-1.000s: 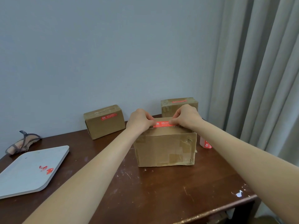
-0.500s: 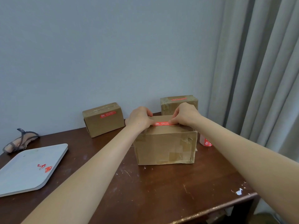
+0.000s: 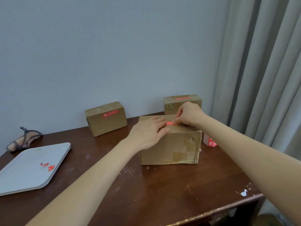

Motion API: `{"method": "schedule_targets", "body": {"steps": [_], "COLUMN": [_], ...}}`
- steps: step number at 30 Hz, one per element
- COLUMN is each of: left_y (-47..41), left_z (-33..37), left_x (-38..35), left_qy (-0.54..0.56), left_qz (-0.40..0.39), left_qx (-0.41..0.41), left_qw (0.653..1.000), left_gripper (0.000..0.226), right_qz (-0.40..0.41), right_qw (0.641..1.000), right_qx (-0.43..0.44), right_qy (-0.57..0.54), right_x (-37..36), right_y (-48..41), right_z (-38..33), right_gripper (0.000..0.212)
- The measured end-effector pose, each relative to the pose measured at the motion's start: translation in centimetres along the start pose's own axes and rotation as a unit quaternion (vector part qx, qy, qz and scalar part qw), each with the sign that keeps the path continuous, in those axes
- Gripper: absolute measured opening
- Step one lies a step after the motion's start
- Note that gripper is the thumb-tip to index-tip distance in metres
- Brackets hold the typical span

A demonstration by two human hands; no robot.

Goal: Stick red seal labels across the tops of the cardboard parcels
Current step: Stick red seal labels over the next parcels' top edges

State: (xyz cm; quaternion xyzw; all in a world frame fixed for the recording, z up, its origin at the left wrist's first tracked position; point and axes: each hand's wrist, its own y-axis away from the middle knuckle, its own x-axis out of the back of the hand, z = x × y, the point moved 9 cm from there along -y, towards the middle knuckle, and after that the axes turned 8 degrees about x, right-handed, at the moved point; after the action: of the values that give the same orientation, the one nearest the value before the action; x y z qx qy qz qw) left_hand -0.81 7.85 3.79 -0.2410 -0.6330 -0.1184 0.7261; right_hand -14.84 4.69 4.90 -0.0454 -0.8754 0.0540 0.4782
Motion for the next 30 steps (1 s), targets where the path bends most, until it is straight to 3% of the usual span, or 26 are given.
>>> {"method": "schedule_targets", "body": {"steps": [2, 6, 11, 17, 20, 22, 25, 30], "left_y": [0.8, 1.1, 0.5, 1.1, 1.6, 1.7, 1.5, 1.5], "left_z": [-0.4, -1.3, -0.6, -1.2, -0.8, -0.6, -0.8, -1.1], "left_x": [-0.8, -0.6, -0.4, -0.1, -0.2, -0.1, -0.3, 0.1], "left_qy": [-0.042, -0.059, -0.089, -0.056, -0.070, -0.081, -0.079, -0.044], "left_qz": [-0.014, 0.013, 0.070, 0.094, 0.103, 0.105, 0.094, 0.082], "left_qx": [0.010, 0.058, 0.035, 0.064, 0.047, 0.036, 0.048, 0.062], "left_qw": [0.999, 0.997, 0.993, 0.992, 0.991, 0.991, 0.991, 0.994], "left_gripper": [0.063, 0.080, 0.085, 0.084, 0.082, 0.080, 0.077, 0.075], "right_qz": [0.001, 0.001, 0.013, 0.008, 0.039, 0.016, -0.065, -0.023], "right_qw": [0.999, 0.996, 0.988, 0.991, 0.992, 0.984, 0.959, 0.948], "right_qx": [-0.006, -0.012, -0.012, -0.004, 0.068, 0.147, 0.201, 0.188], "right_qy": [0.037, 0.083, 0.153, 0.130, 0.096, 0.096, 0.187, 0.256], "right_x": [0.1, 0.8, 0.7, 0.5, 1.0, 0.3, -2.1, -1.4], "right_y": [0.0, -0.2, 0.8, 0.5, 1.3, 2.8, 4.8, 5.3], "right_z": [0.4, 1.3, 0.3, 0.7, -0.6, -2.1, -2.9, -1.8], "right_gripper": [0.030, 0.025, 0.051, 0.026, 0.016, 0.032, 0.059, 0.070]}}
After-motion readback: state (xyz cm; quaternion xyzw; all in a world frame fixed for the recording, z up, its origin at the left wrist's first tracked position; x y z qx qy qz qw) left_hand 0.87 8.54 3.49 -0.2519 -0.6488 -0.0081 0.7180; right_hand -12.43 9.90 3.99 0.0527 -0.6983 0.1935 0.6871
